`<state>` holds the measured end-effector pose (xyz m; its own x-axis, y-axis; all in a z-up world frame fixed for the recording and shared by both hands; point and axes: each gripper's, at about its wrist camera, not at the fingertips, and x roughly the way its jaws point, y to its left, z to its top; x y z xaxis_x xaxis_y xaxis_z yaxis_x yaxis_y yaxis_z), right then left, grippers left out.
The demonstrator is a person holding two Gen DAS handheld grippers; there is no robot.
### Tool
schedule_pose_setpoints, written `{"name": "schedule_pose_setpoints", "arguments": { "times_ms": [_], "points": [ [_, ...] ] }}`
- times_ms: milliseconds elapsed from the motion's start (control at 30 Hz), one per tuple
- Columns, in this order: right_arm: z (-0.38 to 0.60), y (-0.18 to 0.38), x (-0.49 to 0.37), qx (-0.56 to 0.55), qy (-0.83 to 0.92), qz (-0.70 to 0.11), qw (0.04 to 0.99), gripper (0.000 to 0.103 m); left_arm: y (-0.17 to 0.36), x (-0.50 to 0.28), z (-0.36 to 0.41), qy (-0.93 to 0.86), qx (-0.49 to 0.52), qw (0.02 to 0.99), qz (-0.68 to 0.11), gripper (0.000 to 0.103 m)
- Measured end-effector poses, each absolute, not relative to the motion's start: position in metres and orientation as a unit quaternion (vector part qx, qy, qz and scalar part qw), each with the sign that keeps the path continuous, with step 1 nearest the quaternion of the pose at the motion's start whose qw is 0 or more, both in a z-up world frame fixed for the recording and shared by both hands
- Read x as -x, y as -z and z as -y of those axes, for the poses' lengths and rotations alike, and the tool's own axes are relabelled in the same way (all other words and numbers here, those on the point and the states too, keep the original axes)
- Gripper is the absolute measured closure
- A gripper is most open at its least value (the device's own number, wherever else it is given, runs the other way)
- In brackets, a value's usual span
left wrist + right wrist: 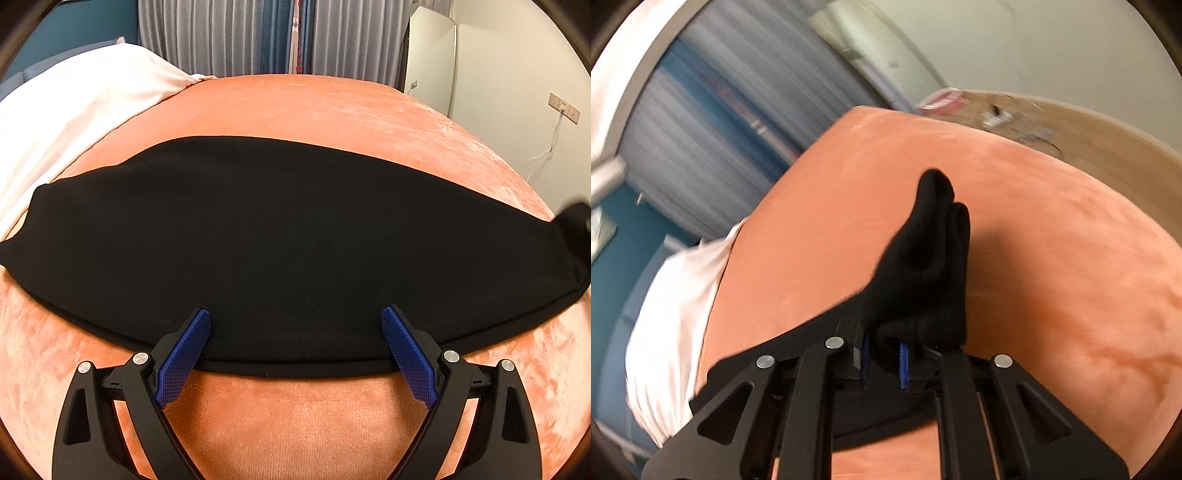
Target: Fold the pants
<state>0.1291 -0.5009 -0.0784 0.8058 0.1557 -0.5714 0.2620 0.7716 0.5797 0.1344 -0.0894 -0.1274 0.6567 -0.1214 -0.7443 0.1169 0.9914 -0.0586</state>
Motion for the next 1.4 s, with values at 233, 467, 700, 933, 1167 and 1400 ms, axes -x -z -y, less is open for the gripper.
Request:
{"name": "schedule_pose_setpoints", "arguments": {
  "times_ms": [233,467,700,933,1167,1400],
  "points": [
    [0.381,0.057,-0.176,-0.260,-0.075,-0.353,0.896,0.093,0.125,-0.134,0.085,0.077,0.022,0.911,-0.404,0.011],
    [0.270,0.067,-0.213,-0.209,-0.143,-0.401,0.881,0.093,0.113,-0.119,0.059,0.106,0.067,0.912,-0.392,0.011],
    [0.185,0.087,-0.223,-0.167,-0.188,-0.435,0.864,0.093,0.109,-0.094,0.009,0.061,0.046,0.921,-0.381,0.011],
    [0.148,0.106,-0.225,-0.159,-0.197,-0.449,0.857,0.093,0.101,-0.086,-0.046,0.027,0.063,0.926,-0.371,0.011],
    [0.121,0.105,-0.222,-0.129,-0.212,-0.449,0.858,0.093,0.093,-0.092,-0.077,0.006,0.084,0.928,-0.362,0.011],
    [0.098,0.109,-0.223,-0.099,-0.208,-0.445,0.865,0.092,0.095,-0.102,-0.119,-0.015,0.127,0.919,-0.372,0.011]
  ]
}}
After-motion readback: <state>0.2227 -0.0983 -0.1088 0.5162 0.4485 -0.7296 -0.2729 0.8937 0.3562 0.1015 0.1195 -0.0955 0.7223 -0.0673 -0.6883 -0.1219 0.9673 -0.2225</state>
